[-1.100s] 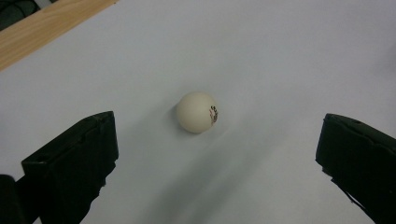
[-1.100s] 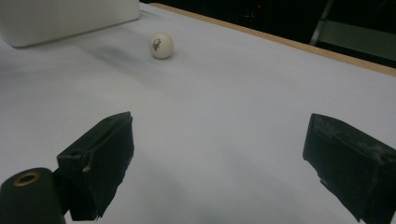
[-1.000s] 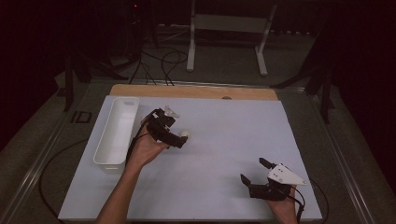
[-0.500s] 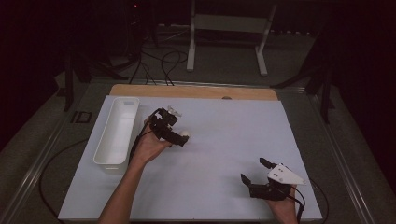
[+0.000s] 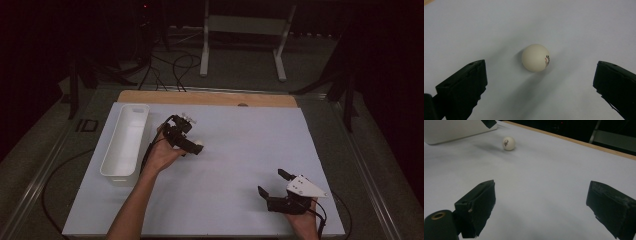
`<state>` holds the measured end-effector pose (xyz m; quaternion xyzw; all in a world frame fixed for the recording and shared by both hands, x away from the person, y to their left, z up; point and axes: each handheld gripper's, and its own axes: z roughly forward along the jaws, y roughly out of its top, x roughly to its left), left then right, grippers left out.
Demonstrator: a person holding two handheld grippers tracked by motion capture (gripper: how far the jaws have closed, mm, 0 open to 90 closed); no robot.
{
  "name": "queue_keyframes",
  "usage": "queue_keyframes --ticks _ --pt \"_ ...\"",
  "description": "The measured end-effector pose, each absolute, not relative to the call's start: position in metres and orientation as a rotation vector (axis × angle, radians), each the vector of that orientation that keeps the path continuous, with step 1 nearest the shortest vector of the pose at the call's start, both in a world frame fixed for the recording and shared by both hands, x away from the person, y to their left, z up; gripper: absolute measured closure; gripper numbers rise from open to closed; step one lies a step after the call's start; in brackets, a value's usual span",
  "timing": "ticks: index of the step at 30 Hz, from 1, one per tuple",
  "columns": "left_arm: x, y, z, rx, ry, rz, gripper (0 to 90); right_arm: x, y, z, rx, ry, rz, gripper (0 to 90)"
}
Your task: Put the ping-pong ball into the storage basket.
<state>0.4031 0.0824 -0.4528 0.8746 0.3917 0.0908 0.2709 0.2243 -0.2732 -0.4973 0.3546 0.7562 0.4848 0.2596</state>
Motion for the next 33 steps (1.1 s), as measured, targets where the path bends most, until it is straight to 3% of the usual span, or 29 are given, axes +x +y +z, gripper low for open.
queue_keyframes --ticks 33 --pt "0.441 0.057 -0.452 2.487 1.131 0.120 0.0 0.223 -0.274 -0.496 0.951 2.046 1.315 8.6"
